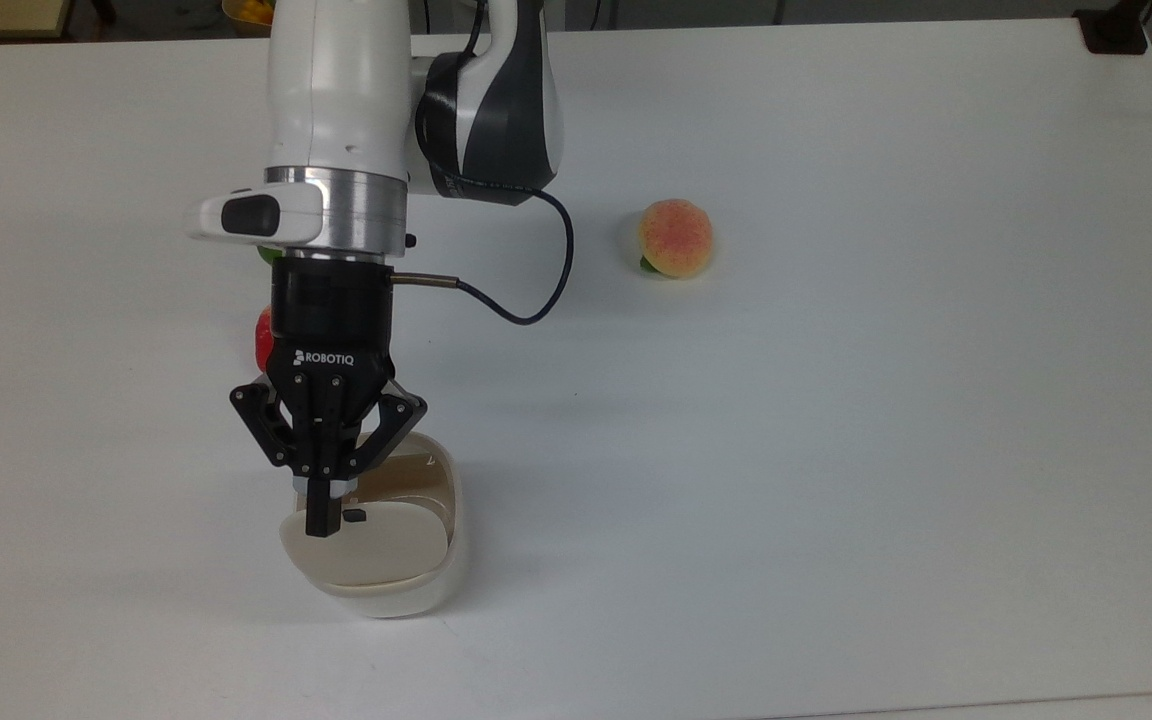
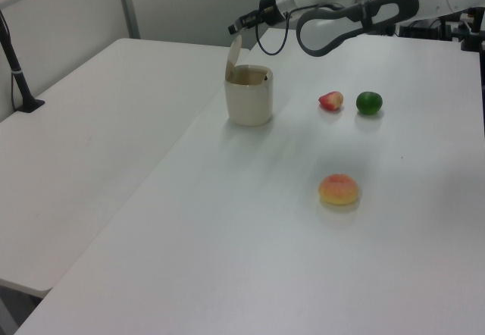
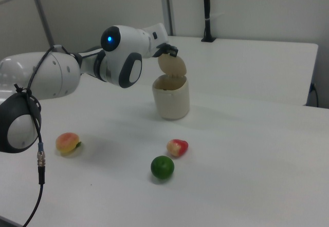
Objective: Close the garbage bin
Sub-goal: 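Push the raised lid down over the bin opening with the gripper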
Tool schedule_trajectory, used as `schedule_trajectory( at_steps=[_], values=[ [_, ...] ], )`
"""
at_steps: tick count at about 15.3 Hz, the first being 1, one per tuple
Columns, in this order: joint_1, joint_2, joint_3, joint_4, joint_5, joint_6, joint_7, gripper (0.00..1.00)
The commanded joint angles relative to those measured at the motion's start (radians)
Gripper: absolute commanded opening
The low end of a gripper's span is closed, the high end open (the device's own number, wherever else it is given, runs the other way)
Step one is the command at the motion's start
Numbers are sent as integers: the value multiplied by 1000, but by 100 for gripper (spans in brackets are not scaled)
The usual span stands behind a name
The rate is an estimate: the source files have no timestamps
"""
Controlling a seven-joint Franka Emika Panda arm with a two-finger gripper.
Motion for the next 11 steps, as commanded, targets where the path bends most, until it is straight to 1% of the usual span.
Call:
schedule_trajectory(
  at_steps=[1, 3, 6, 9, 11],
  values=[
    [-10, 14, 4, -14, -45, 18, 4, 0],
    [-16, 3, 5, -29, -49, 15, 5, 0],
    [-17, -26, 13, -94, -63, 15, 5, 0],
    [-56, -59, 68, -155, -65, 5, 5, 0],
    [-67, -72, 79, -184, -65, 2, 4, 0]
  ],
)
